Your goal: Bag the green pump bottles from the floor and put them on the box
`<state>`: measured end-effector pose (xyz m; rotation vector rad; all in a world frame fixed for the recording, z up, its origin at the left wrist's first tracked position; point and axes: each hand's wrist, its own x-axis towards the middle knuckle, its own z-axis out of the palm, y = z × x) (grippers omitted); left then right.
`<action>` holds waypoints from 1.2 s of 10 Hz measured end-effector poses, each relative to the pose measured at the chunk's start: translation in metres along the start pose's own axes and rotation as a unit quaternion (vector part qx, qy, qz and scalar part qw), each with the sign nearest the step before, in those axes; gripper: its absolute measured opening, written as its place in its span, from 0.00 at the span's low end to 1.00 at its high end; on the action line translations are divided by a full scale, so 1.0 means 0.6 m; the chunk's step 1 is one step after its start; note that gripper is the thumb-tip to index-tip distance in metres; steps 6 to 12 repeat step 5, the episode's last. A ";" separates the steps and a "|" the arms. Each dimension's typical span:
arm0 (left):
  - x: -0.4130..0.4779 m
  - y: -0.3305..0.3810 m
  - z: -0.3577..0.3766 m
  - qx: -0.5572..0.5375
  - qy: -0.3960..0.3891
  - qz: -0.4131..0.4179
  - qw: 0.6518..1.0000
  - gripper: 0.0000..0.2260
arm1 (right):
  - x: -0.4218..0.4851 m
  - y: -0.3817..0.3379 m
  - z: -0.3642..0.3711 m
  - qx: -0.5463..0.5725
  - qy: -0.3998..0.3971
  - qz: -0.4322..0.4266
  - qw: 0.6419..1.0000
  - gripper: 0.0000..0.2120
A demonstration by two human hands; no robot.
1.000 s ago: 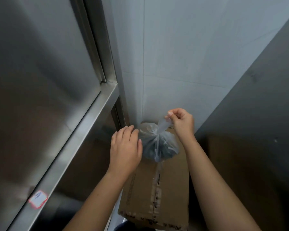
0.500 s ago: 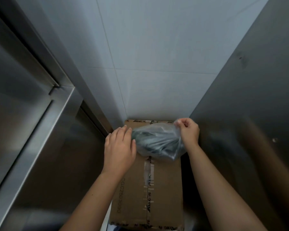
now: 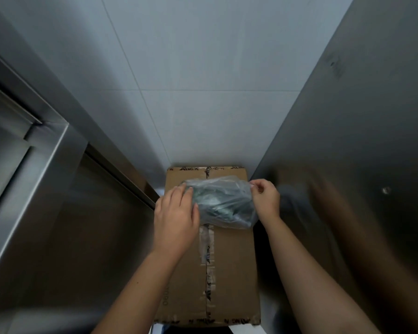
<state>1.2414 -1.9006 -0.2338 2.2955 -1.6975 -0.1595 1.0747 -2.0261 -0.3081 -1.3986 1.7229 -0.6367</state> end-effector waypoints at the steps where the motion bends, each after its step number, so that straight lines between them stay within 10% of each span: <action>1: -0.005 0.001 0.002 -0.003 -0.012 -0.001 1.000 0.19 | -0.016 -0.005 -0.005 -0.011 0.005 -0.006 1.000 0.12; 5: -0.054 0.011 -0.051 -0.021 0.035 0.009 0.999 0.18 | -0.097 -0.031 -0.027 -0.206 -0.002 -0.092 0.974 0.22; 12: -0.054 0.011 -0.051 -0.021 0.035 0.009 0.999 0.18 | -0.097 -0.031 -0.027 -0.206 -0.002 -0.092 0.974 0.22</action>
